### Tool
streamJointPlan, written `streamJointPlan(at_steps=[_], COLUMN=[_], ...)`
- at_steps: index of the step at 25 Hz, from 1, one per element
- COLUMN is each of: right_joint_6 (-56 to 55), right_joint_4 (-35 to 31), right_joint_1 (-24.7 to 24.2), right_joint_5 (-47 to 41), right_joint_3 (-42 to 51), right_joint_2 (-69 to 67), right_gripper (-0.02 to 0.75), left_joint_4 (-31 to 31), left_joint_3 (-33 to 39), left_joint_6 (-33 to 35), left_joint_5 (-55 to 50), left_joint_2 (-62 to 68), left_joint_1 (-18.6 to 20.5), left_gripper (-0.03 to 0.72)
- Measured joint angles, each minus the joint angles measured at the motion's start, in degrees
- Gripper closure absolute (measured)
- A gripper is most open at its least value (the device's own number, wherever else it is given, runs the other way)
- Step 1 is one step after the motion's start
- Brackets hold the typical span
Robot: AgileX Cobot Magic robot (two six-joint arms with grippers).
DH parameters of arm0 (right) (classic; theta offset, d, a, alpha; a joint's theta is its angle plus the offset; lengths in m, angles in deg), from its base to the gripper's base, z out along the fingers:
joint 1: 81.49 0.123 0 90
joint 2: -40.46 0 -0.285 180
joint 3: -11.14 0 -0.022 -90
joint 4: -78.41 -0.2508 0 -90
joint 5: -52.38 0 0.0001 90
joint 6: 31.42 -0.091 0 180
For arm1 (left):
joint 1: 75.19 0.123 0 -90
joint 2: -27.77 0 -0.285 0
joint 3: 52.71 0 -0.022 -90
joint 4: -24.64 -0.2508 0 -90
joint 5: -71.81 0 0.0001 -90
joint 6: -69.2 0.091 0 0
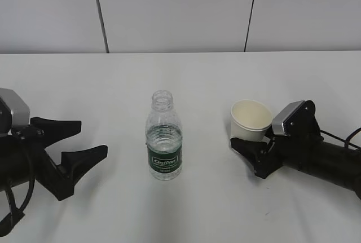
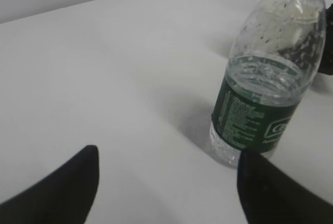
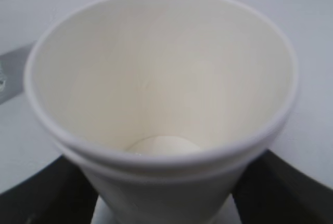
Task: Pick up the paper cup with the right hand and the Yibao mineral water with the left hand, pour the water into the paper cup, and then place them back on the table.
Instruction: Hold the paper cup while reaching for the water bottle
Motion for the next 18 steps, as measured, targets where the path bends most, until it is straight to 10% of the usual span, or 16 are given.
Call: streamJointPlan(at_steps=[18], right_joint_6=[0.73], right_joint_4=[0.32], right_joint_1=[0.0], right_joint_5=[0.0], right_joint_3=[0.0], right_joint_2=[0.0], right_gripper=[0.188], left_joint_4=[1.56], left_joint_3=[-12.21], left_joint_6=[-6.26], left_joint_5=[0.03], left_joint_2=[11.04], left_joint_1=[-14.45], left_gripper=[0.058])
